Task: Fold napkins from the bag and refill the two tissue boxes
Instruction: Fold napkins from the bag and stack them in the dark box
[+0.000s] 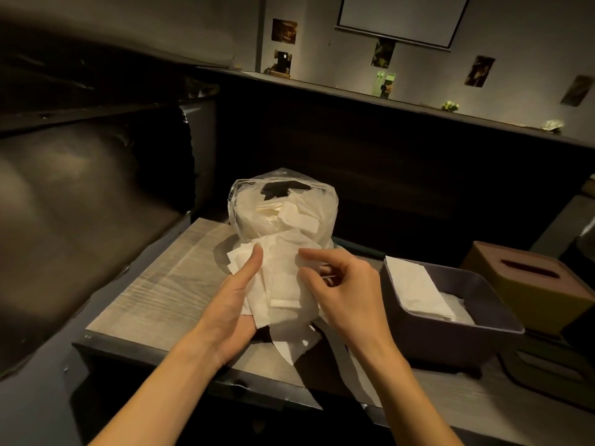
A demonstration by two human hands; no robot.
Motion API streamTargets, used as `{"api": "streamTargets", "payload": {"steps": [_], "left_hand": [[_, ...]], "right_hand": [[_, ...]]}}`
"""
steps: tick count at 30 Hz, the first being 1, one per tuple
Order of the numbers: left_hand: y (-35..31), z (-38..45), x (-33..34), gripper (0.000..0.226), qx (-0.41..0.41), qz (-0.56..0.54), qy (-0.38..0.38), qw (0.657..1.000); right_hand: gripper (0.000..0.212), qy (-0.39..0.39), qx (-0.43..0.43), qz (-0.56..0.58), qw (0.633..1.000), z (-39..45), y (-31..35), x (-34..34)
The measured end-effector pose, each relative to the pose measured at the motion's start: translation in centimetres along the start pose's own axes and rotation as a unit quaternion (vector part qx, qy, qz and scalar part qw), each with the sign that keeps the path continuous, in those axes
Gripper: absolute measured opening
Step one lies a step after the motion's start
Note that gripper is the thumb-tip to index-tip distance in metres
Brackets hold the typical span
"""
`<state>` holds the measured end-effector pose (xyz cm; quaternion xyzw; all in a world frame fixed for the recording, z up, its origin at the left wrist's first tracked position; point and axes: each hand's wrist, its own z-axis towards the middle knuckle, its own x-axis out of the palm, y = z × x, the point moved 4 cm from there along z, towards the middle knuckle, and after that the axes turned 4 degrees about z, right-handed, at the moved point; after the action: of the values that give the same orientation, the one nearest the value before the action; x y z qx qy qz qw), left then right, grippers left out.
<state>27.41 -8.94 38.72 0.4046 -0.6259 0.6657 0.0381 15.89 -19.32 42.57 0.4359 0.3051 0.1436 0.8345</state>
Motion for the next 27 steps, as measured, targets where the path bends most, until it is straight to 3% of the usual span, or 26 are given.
{"api": "streamTargets", "payload": {"steps": [4, 7, 11, 16, 18, 20, 23, 27], "left_hand": [[0.2, 0.2, -0.3, 0.044, -0.003, -0.026, -0.009, 1.000], [0.3, 0.4, -0.7, 0.038, -0.001, -0.037, -0.028, 0.999], [0.2, 0.4, -0.8, 0.036, 0.001, -0.033, -0.036, 0.999], [0.4, -0.1, -0.1, 0.044, -0.008, 0.003, 0.019, 1.000], [0.6, 0.0, -0.4, 0.066, -0.003, 0.021, 0.013, 1.000], [0.7, 0.2, -0.7, 0.063, 0.002, 0.028, 0.001, 1.000], [0.7, 0.3, -0.8, 0.044, 0.004, 0.011, -0.017, 1.000], [0.7, 0.6, -1.4, 0.038, 0.009, 0.002, -0.041, 0.999]], "right_hand": [[0.022, 0.027, 0.013, -0.008, 1.000, -0.5, -0.1, 0.6], [0.023, -0.003, -0.013, -0.026, 1.000, -0.5, 0.2, 0.2], [0.027, -0.042, -0.005, 0.053, 0.998, 0.4, 0.4, -0.7], [0.029, -0.034, 0.021, 0.070, 0.997, 2.9, 1.1, -1.0], [0.036, -0.051, 0.020, 0.060, 0.997, 4.0, 1.6, -1.1], [0.055, -0.057, 0.008, 0.075, 0.996, 4.6, 2.2, -1.0], [0.081, -0.004, -0.044, 0.109, 0.993, 3.9, 2.7, -0.6], [0.071, 0.075, -0.083, 0.016, 0.994, 1.0, 1.5, -0.3]]}}
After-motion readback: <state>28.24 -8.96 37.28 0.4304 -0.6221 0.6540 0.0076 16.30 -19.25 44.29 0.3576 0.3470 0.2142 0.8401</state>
